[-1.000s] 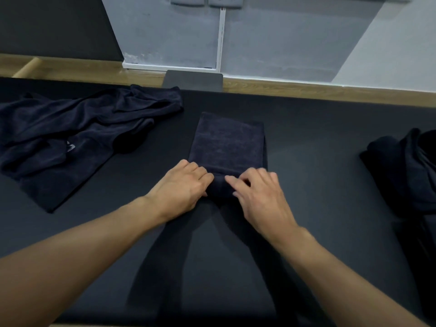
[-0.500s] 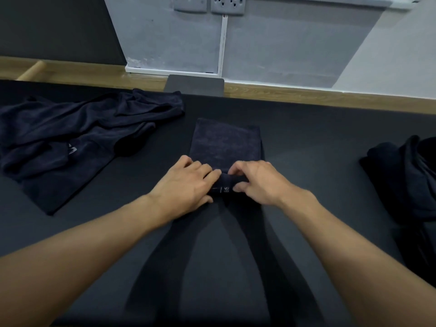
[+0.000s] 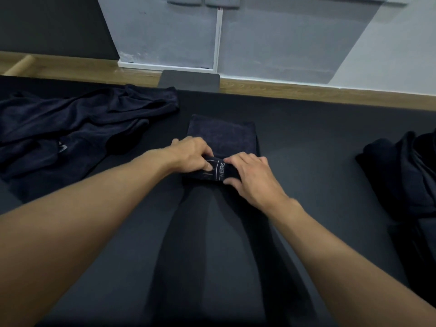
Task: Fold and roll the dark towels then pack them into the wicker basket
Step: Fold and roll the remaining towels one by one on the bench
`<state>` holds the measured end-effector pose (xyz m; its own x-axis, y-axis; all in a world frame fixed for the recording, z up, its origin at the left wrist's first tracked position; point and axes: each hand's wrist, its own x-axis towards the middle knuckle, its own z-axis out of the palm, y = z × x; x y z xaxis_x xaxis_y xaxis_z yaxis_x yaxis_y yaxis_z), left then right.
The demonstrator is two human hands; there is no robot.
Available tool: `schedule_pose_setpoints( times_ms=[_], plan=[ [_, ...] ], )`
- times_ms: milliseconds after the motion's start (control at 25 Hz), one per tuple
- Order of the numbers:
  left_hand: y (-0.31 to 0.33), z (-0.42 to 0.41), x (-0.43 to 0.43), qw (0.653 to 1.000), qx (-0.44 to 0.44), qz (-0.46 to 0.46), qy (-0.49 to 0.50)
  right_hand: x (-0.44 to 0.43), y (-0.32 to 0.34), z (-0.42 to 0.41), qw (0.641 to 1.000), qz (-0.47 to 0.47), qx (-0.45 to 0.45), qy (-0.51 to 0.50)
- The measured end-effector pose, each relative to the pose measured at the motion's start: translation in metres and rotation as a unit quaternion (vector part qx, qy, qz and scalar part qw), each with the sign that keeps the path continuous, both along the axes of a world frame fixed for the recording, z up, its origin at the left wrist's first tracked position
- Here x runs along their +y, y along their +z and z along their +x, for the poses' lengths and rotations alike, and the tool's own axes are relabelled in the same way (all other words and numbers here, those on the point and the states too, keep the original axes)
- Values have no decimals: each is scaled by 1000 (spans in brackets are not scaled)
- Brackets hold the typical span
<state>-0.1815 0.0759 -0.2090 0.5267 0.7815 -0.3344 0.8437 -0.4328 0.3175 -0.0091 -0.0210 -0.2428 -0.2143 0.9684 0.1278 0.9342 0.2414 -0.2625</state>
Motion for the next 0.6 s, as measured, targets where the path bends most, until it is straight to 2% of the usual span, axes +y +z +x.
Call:
schedule_pose_setpoints(
  times_ms=[40,120,160,200,280,360,400,480,560,600],
  plan=[
    [-1,2,-3,997,21,76,-22,9,4,1,999,-31,25,-18],
    [-7,-2,-19,967,15,238,-94,24,13,5,990,-96,87,-48],
    [-13,-6,-31,947,3,291,-132,30,17,8,983,-134,114,-52],
    [-17,-12,-42,939,1,305,-161,33,20,10,974,-178,134,-46],
    [-23,-18,-46,955,22,244,-170,37,27,12,944,-280,168,-35],
    [-17,-15,-36,987,-12,104,-125,38,33,12,924,-331,189,-43],
    [-14,-13,-29,993,-34,51,-104,36,34,10,930,-312,187,-47],
    [-8,-6,-16,996,-46,11,-73,23,30,2,974,-172,134,-54],
    [-8,3,-11,998,-17,45,-44,-1,21,-6,997,-38,67,-28],
    [-7,5,-13,995,-8,89,-36,-10,15,-7,999,-21,42,-9]
  ],
)
